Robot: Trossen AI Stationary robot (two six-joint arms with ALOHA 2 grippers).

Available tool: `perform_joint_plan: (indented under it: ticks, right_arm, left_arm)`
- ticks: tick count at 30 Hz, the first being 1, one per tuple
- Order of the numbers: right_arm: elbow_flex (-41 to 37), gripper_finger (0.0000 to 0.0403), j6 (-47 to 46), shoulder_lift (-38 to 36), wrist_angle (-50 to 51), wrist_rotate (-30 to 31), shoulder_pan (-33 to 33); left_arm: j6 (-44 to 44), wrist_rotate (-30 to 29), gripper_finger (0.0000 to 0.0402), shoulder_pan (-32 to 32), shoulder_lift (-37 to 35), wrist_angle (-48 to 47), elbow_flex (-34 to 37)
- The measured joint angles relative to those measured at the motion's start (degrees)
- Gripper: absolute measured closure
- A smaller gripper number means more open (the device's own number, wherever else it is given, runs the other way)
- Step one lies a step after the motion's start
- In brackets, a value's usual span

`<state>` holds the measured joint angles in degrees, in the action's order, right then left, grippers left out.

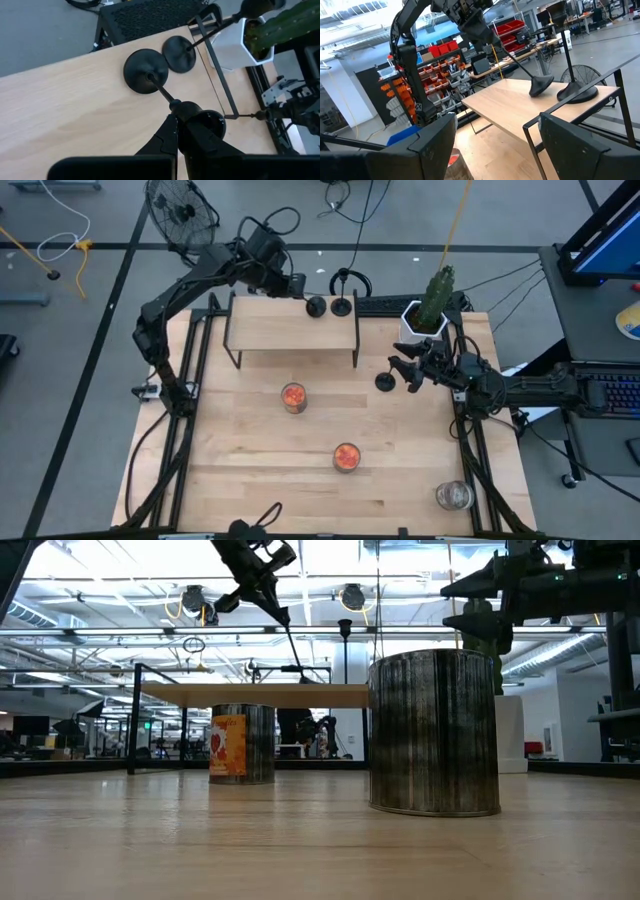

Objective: Pick & Place candle stick holders
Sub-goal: Put the bottom candle holder on the shelf

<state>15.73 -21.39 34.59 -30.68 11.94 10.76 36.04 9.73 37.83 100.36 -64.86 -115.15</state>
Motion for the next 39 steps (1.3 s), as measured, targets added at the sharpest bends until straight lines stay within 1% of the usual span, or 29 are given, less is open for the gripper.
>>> perform_joint_plan:
  ticks: [10,17,24,39]
  right_arm:
    - [0.0,0.0128,0.0,0.0,0.01,-0.02,0.0]
    - [0.0,0.0128,0.0,0.0,0.0,-0.02,0.0]
    - [0.0,0.0128,0.0,0.0,0.0,-0.02,0.0]
    - [0.0,0.0128,0.0,0.0,-0.38,-0.02,0.0]
  left_arm:
    - [0.47,0.29,0.0395,-0.4,-0.13,-0.05,0.0]
    - [0.47,-0.72,0.0395,0.08,-0.13,-0.1,0.0]
    - [0.73,-1.32,0.0375,0.23,-0.15,-1.47,0.2]
    - [0.56,-1.26,0.0367,0.23,-0.2,0.96,0.52]
